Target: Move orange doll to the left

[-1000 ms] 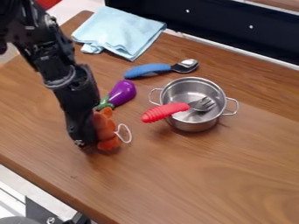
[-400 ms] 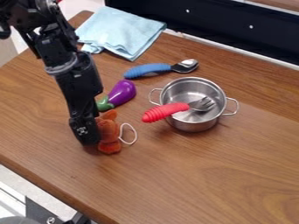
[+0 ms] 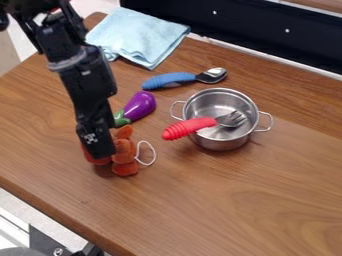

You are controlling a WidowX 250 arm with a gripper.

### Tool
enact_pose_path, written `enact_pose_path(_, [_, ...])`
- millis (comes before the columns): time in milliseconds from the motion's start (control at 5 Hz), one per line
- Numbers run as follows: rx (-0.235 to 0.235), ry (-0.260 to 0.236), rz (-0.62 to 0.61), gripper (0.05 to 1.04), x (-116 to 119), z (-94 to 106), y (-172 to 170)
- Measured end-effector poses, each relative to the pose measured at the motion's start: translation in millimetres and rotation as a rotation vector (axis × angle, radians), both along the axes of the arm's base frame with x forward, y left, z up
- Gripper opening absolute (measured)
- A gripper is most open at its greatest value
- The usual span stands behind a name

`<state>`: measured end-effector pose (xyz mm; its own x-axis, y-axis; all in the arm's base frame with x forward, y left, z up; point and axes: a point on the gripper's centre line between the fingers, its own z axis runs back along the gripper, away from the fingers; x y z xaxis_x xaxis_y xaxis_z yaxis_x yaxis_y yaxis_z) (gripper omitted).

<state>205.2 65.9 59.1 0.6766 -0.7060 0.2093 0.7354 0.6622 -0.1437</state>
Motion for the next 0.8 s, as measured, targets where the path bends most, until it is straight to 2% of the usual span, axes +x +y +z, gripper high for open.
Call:
enact_pose_path(400, [-0.028, -0.004, 0.065, 0.999, 15.5, 17.6, -3.2])
enact_pose_path(600, [-0.012, -0.021, 0.103, 0.999, 30.3, 25.2, -3.6])
enact_pose_path(800, [0.002, -0.033, 0.144, 0.999, 36.3, 23.3, -4.6])
